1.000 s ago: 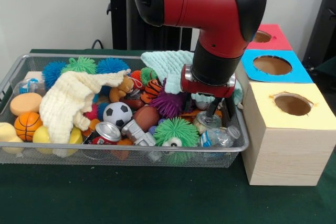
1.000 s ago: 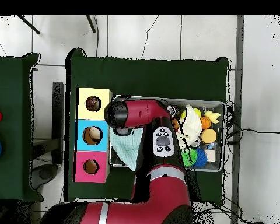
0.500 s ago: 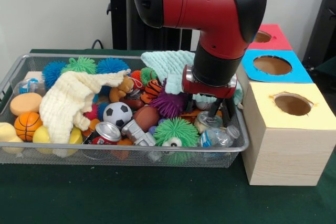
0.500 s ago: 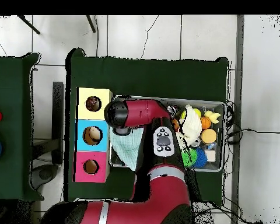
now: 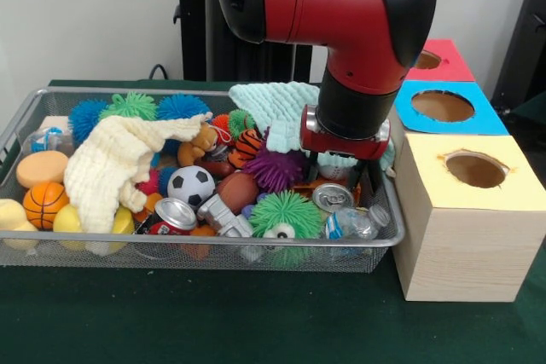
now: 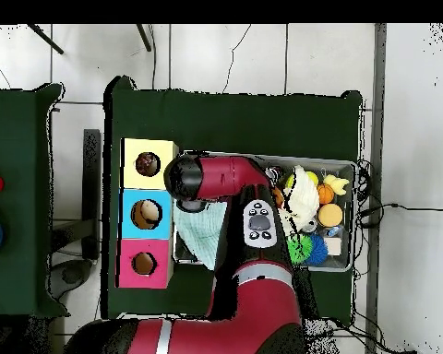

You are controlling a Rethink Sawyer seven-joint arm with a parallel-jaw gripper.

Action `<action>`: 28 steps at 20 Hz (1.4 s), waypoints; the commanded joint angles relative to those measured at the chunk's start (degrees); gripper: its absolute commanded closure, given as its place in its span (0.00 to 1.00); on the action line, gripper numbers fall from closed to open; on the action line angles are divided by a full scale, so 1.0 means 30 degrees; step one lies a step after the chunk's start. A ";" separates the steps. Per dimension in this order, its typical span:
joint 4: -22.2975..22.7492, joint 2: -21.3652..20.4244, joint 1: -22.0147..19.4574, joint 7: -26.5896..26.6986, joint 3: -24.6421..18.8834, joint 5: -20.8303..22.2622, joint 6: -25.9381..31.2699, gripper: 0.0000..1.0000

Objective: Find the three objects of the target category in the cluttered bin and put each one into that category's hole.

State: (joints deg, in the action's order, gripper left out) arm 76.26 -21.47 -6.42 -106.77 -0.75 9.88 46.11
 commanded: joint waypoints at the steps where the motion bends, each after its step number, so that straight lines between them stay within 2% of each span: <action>1: -0.1034 0.1047 -0.0159 -0.1221 -0.1355 -0.0646 0.1241 0.00; 4: -0.1320 0.1235 0.0082 -0.1627 -0.1158 -0.0497 0.0491 0.00; 10: -0.2673 0.2526 0.0183 -0.1904 -0.1022 -0.0299 -0.0159 0.00; 13: -0.2604 0.2609 0.0278 -0.2132 -0.0987 -0.0363 -0.0402 0.00; 28: -0.4247 0.4056 0.0824 -0.2857 -0.1060 -0.0800 -0.0806 0.00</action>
State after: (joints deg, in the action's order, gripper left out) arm 65.23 -14.87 -4.35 -106.79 -0.47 9.66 46.21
